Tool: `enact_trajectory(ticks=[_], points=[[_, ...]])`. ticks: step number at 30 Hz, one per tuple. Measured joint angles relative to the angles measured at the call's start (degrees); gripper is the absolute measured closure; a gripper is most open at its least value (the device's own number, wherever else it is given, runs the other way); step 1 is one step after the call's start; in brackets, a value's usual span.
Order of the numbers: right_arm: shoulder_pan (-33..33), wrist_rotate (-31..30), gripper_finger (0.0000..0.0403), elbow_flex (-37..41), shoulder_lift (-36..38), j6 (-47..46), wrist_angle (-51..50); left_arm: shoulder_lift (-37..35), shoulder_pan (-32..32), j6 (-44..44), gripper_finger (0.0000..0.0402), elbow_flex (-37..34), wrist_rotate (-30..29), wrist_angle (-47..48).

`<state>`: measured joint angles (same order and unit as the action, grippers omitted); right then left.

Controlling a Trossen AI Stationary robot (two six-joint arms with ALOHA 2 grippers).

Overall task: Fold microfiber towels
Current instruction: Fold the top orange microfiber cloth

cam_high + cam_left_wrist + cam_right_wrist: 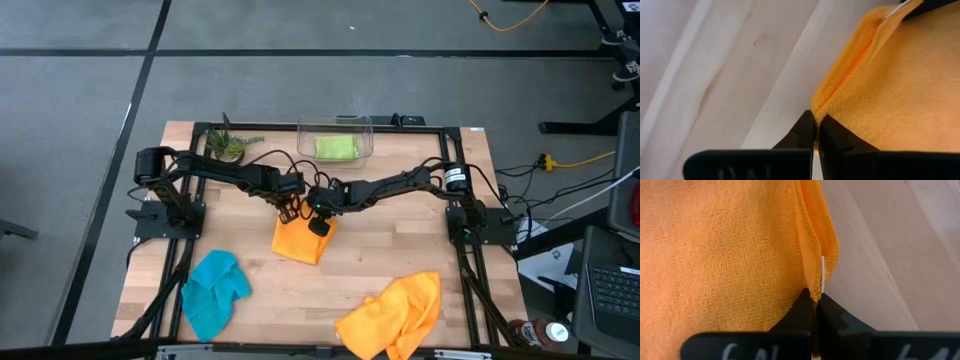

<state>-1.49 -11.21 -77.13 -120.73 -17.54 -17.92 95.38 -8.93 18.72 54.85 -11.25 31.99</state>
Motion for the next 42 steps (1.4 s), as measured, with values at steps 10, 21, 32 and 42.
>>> enact_trajectory(ticks=[10,21,32,42], points=[[4.09,-0.75,0.0399,-4.74,2.55,1.33,-5.57,-6.27,4.77,0.24,0.0401,0.04,-1.53,1.03],[11.37,-1.02,0.0398,-7.41,3.33,-1.52,-6.08,-11.97,14.94,6.23,0.0401,0.07,0.61,3.32],[19.06,3.84,0.0399,-7.47,3.39,-6.28,-1.06,-12.08,30.15,20.43,0.0401,0.20,1.66,3.07],[24.55,5.60,0.0399,-7.49,3.42,-10.91,8.78,-12.08,41.04,29.61,0.0401,0.28,4.90,-2.30]])
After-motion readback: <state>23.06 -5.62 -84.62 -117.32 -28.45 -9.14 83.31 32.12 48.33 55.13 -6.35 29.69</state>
